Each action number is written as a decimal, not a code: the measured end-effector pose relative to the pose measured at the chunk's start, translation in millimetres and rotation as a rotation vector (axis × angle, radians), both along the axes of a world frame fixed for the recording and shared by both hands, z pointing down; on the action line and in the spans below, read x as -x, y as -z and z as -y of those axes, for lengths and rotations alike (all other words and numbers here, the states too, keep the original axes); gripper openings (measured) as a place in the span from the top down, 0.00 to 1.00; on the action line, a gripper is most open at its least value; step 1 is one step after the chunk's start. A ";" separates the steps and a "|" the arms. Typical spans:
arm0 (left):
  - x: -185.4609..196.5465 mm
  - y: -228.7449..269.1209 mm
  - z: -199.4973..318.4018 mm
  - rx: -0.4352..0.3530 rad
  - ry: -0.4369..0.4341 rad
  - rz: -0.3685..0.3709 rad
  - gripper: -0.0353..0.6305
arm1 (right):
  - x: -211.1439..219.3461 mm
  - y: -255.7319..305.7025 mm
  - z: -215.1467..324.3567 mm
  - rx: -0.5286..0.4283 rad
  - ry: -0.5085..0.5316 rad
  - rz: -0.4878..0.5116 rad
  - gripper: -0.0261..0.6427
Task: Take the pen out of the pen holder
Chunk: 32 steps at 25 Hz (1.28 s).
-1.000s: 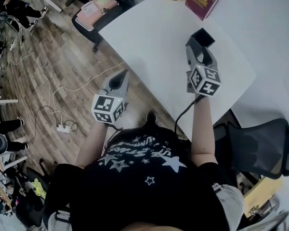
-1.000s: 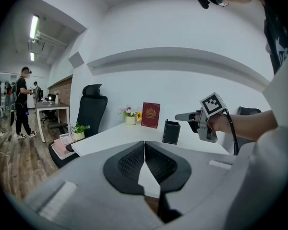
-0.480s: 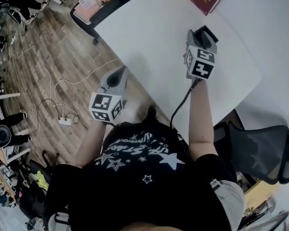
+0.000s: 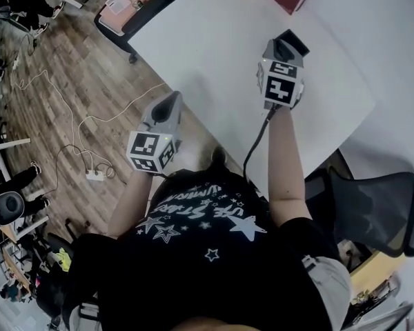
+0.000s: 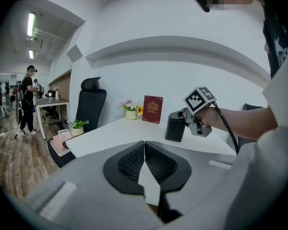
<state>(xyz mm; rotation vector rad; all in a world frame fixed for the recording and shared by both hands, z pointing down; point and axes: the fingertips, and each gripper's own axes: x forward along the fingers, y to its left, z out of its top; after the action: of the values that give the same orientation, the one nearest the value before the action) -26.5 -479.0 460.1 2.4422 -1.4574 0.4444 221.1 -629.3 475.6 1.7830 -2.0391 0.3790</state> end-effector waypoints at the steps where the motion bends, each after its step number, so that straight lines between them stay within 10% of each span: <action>1: -1.4 -0.1 -0.7 0.000 -0.003 -0.001 0.93 | -0.9 -0.3 -0.4 0.001 0.000 0.005 0.89; 32: 55.2 34.7 -95.7 -0.091 0.063 -0.057 0.93 | 43.6 147.8 -88.0 -0.352 0.065 0.043 0.90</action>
<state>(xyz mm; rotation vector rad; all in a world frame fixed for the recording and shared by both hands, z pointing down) -81.6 -383.3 425.4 2.4483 -1.5582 0.2996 177.5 -541.4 327.8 1.9105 -2.3003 0.0379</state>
